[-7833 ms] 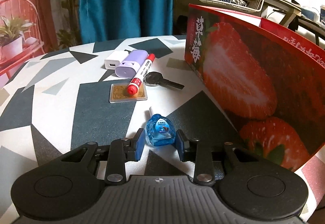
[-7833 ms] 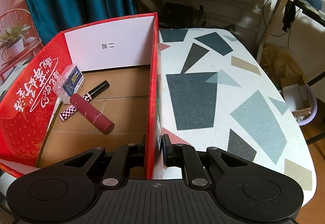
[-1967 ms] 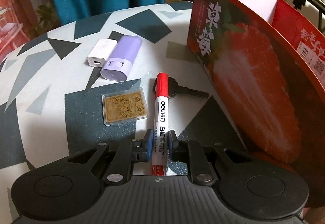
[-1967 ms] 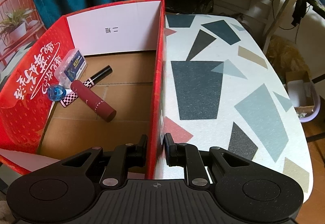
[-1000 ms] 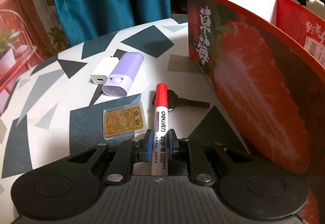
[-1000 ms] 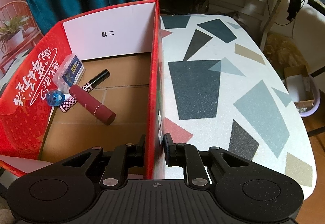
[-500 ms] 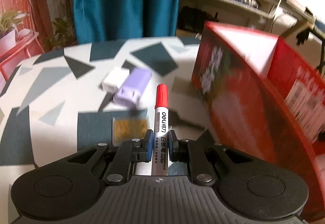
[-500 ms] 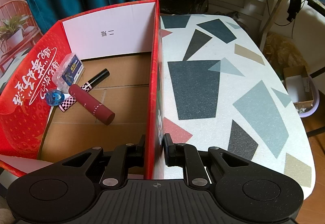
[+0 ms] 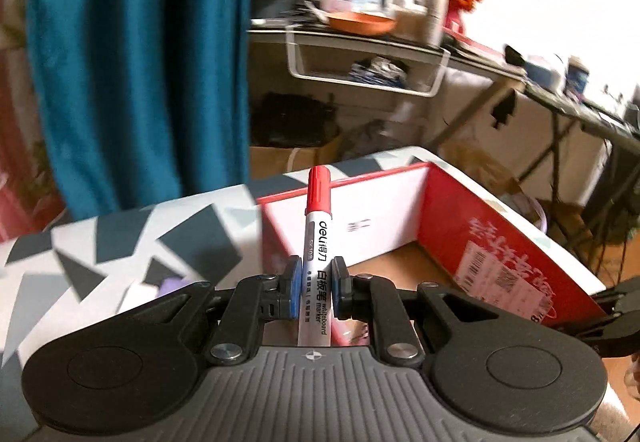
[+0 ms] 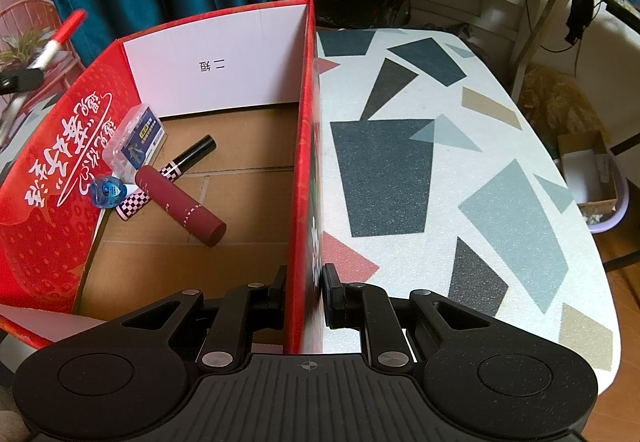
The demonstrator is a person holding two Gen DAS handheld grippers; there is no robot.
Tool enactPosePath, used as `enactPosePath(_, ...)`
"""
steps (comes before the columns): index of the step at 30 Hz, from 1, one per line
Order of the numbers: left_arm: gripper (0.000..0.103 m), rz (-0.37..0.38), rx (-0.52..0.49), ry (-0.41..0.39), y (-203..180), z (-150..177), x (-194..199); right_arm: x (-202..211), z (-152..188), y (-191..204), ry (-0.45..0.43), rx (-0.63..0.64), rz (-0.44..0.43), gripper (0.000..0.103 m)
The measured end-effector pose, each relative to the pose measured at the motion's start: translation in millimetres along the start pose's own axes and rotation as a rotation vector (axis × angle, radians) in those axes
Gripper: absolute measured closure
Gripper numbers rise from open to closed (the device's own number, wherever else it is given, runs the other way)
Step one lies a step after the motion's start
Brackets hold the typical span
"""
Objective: Organize rigid objects
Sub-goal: 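Carry the marker into the red box and open the left gripper, then return the left tool and grasp the gold card in clear case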
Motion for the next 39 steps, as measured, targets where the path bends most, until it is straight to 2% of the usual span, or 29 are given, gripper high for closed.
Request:
enactPosePath(4,0.087,0.047,-0.062,0.033,-19,-5,-24,0,0,0,0.001,0.002,0.001,0.088)
enactPosePath(10,0.087,0.095,-0.049,0.109,-25,8,-54,0,0,0,0.001,0.002,0.001,0.088)
enactPosePath(15,0.086,0.141,-0.011,0.107,-21,11,-62,0,0,1,0.002,0.004,0.001,0.088)
enactPosePath(21,0.085,0.129,0.023,0.072,-5,9,-44,1,0,1,0.001,0.003,0.0,0.088)
enactPosePath(23,0.081,0.107,0.036,0.056,6,9,-34,1,-1,1,0.001,0.003,0.0,0.088)
enactPosePath(25,0.062,0.077,0.052,0.042,20,11,-22,1,-1,1,0.001,0.002,0.0,0.088)
enactPosePath(27,0.052,0.038,0.073,0.035,36,15,-12,1,-1,1,0.001,0.003,0.0,0.088)
enactPosePath(30,0.046,-0.031,0.122,0.06,66,30,-2,1,-1,1,0.001,0.003,0.0,0.088)
enactPosePath(32,0.038,-0.083,0.166,0.087,85,44,1,1,-1,1,0.0,0.001,0.0,0.088)
enactPosePath(34,0.017,-0.131,0.187,0.102,97,58,2,1,-1,1,0.001,0.001,0.0,0.087)
enactPosePath(36,0.014,-0.159,0.2,0.129,105,70,-1,1,-1,1,0.001,0.002,0.0,0.087)
enactPosePath(39,0.014,-0.163,0.215,0.193,106,88,-13,1,-1,1,0.001,0.002,0.0,0.087)
Point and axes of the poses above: each gripper's, at about its wrist camera, not at the fingertips, and x roughly against the way its jaws point, y to its left, z to its underside, the point moved 3 cm from there along -x, roughly the way its jaws point, and after that the axes turned 11 degrees about -x, right-handed, at the moved point
